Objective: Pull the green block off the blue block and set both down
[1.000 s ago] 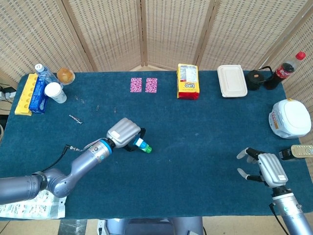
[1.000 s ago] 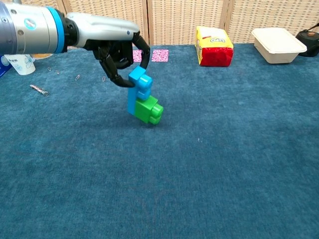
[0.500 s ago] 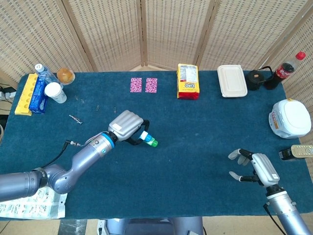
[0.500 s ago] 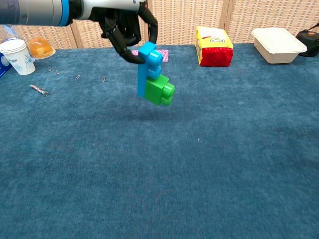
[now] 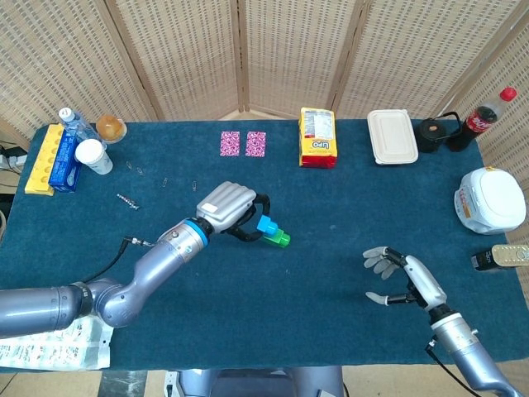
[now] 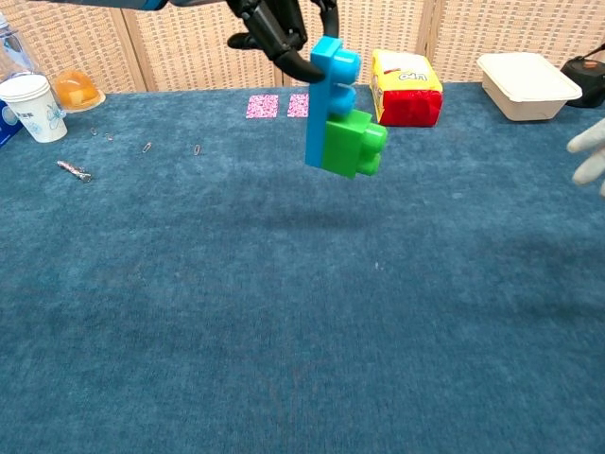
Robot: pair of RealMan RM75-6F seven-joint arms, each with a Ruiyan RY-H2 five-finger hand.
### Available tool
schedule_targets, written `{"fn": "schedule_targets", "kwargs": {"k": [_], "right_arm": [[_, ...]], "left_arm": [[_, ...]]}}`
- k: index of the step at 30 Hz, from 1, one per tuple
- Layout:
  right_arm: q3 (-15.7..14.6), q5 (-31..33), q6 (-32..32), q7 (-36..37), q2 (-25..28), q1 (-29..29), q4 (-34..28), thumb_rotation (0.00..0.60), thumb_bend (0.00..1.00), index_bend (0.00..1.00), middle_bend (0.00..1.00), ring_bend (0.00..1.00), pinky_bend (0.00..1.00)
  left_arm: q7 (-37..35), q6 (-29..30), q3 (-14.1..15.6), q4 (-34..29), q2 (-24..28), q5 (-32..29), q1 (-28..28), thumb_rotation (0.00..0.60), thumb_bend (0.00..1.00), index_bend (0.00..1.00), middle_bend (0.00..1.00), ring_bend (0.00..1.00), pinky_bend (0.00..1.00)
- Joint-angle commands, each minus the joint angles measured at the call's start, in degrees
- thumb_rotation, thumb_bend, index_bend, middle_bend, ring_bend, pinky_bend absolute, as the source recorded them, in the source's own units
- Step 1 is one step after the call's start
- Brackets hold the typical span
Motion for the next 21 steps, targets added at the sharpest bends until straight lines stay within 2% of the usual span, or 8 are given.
{"fn": "schedule_targets", "kwargs": {"k": [1,9,14,21], "right_arm": [[1.3,2.7,-2.2,-0.7,-1.3,1.5,-1.0,0.600,0.20,0.28,0.38,0.43,0.46],[4.3,10.8,-4.1,-8.2,-4.1,2.6,-2.2,0.600,0.19,0.28,0.47,0.58,0.55],[5.3,15.3,-7.3,-12.1,-4.6,4.0,-3.4,0.600,0.19,0.28,0.42,0.52,0.52],[6.0,18.1,-10.7,-13.5,-4.7,5.4,-4.1,0.600,0.19,0.32,0.38,0.47,0.46]], "left_arm": [[0.8,2.0,-0.5,-1.2,-2.0,-3.3,-2.2,0.541,0.51,0.77,0.89,0.83,0.83],[3.4,6.0,-0.6,-1.1,-6.6,-9.1,-6.3,0.540,0.51,0.77,0.89,0.83,0.83],[4.8,7.9,-0.9,0.8,-10.5,-12.3,-9.1,0.537,0.51,0.77,0.89,0.83,0.83],[6.0,10.5,-1.7,2.8,-13.8,-14.4,-11.0,0.540,0.51,0.77,0.89,0.83,0.83]]}}
